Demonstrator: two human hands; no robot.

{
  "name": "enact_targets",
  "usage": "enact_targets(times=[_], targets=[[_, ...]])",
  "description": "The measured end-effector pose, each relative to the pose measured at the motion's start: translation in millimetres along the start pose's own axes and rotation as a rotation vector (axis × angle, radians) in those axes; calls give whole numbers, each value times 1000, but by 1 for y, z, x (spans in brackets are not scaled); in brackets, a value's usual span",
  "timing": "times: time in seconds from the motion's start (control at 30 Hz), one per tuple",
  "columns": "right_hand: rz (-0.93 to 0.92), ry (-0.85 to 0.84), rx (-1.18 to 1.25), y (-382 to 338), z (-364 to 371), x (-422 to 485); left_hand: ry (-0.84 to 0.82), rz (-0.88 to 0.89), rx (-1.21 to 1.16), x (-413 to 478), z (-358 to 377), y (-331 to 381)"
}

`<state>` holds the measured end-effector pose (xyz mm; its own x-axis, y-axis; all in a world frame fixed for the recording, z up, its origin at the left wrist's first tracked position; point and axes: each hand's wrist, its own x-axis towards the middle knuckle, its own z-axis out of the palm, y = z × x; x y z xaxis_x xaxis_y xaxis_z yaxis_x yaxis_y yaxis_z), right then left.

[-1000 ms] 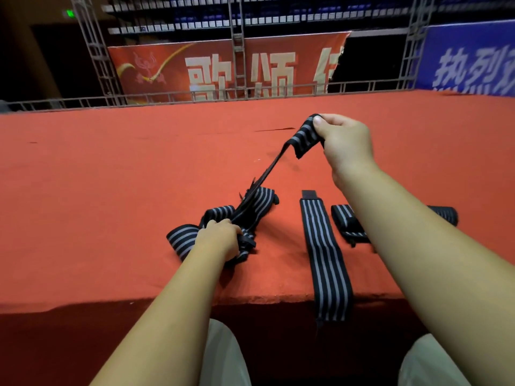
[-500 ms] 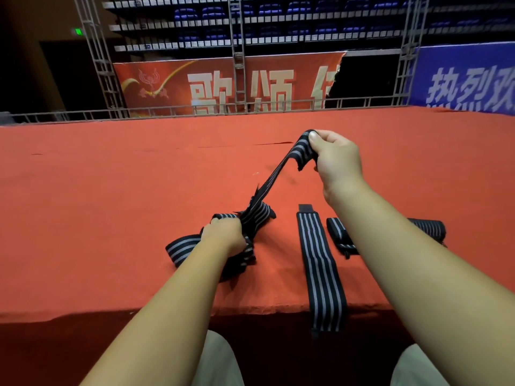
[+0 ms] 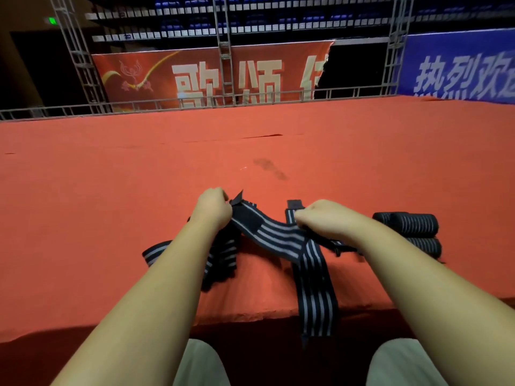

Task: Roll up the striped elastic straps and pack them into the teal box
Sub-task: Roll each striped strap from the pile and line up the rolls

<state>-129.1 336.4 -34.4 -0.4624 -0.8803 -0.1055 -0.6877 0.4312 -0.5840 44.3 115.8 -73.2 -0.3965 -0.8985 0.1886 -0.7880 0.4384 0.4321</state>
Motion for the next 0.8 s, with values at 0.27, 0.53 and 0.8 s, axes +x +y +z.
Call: enact_targets(times=[0.27,0.53,0.8], targets=[[31,-108,-209,19,32,55,-137,98,15,28,35,-26],[-170,-30,71,-23,89,125,37,188,30,22,44,-31],[-186,38,208,-44,109,148,187,176,95,28,46,-38]])
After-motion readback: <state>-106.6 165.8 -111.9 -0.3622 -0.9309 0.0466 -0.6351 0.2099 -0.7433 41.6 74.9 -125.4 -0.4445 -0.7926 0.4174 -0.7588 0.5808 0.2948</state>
